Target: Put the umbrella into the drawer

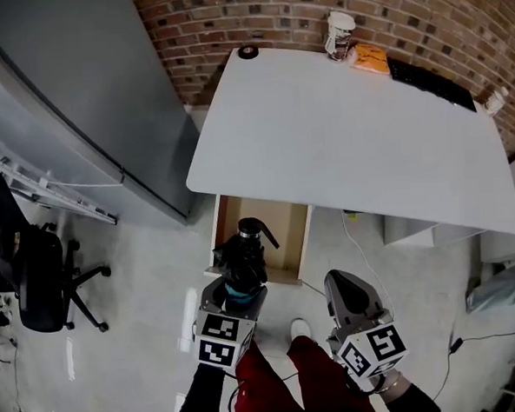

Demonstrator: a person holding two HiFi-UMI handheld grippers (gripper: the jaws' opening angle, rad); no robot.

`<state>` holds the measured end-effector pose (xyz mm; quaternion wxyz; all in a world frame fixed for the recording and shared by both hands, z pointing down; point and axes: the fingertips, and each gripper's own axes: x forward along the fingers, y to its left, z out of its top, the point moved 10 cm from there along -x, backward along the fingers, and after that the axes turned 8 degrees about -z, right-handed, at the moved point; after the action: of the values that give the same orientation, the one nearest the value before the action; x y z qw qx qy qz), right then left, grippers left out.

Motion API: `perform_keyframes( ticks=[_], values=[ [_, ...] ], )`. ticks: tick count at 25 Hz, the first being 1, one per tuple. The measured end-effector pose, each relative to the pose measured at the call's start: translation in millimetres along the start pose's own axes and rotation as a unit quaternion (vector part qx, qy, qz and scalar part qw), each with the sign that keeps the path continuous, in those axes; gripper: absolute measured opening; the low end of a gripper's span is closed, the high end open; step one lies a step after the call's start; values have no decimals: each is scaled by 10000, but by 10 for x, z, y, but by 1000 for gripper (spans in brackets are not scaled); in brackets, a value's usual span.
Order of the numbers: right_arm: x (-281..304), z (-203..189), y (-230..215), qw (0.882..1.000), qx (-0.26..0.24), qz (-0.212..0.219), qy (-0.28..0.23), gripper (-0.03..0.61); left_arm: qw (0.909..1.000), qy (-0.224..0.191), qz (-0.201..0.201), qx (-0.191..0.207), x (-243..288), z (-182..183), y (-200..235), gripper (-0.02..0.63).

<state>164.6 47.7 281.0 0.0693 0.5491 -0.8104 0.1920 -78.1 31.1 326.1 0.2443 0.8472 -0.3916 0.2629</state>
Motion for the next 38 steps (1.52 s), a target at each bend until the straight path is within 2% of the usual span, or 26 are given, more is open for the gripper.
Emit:
perform_keyframes(
  ticks=[8,13,18,24,31,38],
  values=[
    [341,-459,-20,9977,107,-390,541,7,9957,672,-601,201,535,-229,264,276],
    [510,-698,17,9962,147,-462,717,6,9894,1092,-857,438,801,-377,485,276],
    [665,-922,12,9944,241,-512,898,7,9819,1400,-1215,382,1088,-409,641,276],
    [816,-1061,30,9932,279,-530,1002,6,9718,1756,-1397,721,1369,-394,753,276],
    [933,-1135,57,9925,362,-576,1013,6,9631,2039,-1689,485,1556,-405,835,276],
    [1003,-1172,77,9913,492,-565,1081,6,9517,2377,-1842,615,1697,-394,850,275]
  ],
)
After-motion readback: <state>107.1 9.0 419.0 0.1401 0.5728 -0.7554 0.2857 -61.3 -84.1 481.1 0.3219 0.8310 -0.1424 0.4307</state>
